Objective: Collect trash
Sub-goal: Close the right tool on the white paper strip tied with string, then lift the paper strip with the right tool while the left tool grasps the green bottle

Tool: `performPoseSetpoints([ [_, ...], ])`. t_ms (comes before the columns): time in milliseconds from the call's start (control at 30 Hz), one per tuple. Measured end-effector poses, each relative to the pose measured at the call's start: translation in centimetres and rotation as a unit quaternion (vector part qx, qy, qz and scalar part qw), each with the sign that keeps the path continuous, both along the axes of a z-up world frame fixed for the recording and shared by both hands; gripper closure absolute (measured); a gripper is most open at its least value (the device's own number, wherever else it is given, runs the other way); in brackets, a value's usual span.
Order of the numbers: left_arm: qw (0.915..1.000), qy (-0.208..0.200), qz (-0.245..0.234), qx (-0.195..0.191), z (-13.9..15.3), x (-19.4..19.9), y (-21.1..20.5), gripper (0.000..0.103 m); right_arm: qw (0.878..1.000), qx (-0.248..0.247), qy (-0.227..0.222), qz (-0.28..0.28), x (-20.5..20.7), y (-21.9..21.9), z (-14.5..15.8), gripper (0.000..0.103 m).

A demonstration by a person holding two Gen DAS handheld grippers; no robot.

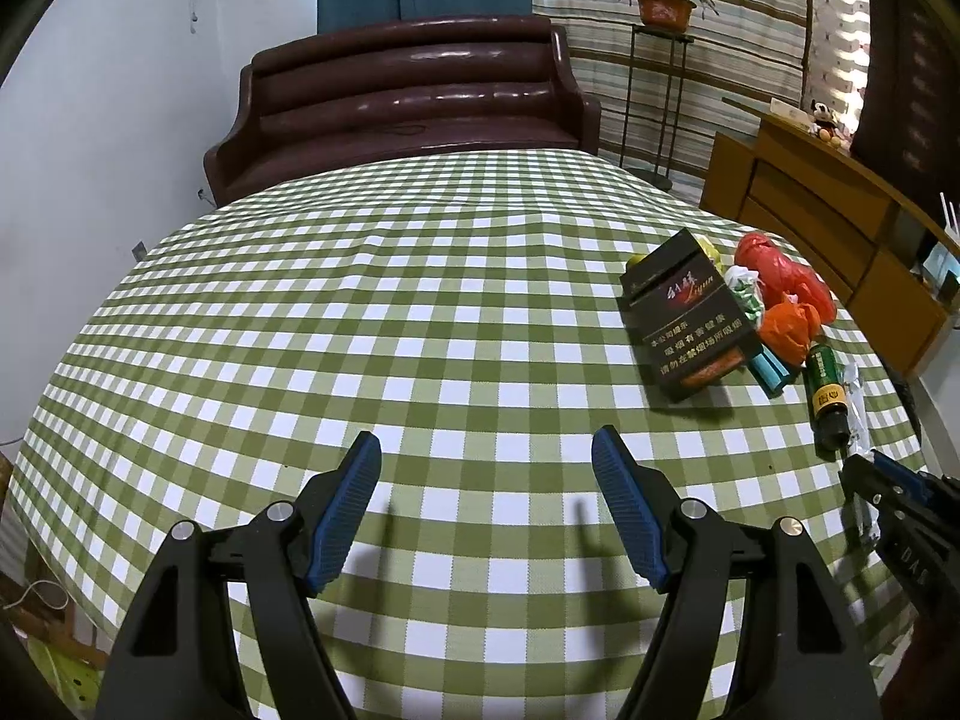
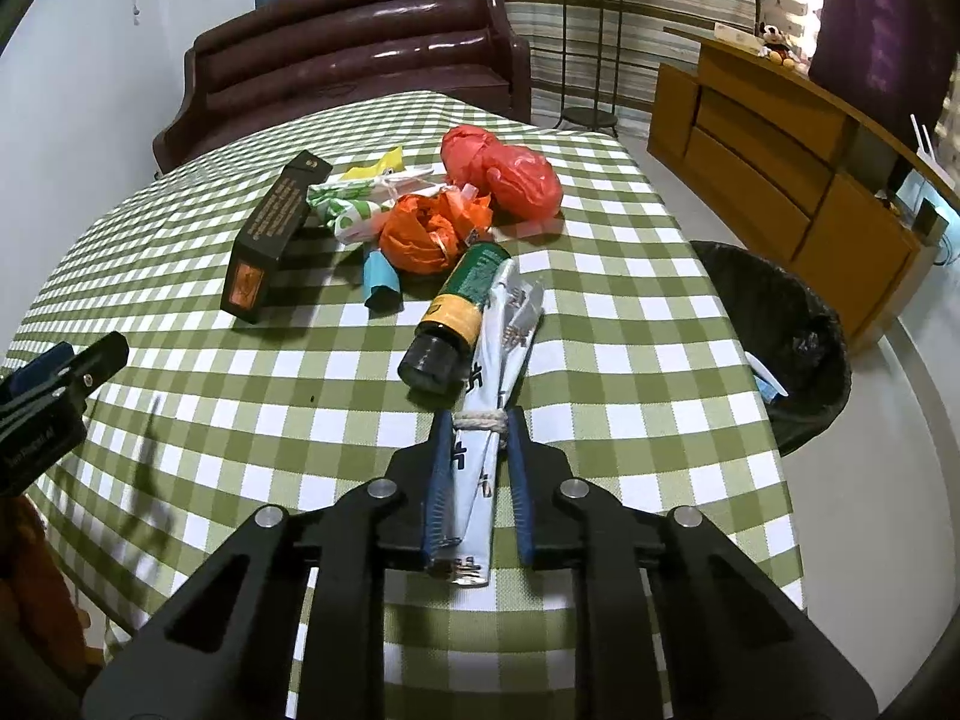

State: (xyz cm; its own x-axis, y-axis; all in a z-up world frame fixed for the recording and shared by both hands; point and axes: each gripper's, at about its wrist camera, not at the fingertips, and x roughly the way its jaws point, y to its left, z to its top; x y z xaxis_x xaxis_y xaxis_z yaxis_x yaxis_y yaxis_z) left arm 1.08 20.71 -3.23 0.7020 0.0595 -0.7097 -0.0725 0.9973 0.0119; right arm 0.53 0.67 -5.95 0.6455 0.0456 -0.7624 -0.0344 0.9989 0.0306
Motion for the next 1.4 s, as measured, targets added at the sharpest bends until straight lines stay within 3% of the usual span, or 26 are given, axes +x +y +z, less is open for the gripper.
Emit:
performPoseSetpoints([
  [467,0.9997,0.001,-0.026,-0.002,0.1,0.3,-2.6,0.032,0.999,0.0,-0.028,-0.015,0.4,-2.9,1.9,0.086],
  [867,0.9972,0.006,-0.075,-0.004,0.6,1.3,-8.6,0.032,0.998,-0.005,-0.05,-0.036,0.9,-8.5,2.9,0.086],
  [1400,0.9932,0.022,-0.113,0.018,0.0,3.6,-16.1,0.032,0.997,0.01,-0.051,-0.052,1.2,-15.2,1.9,0.086],
])
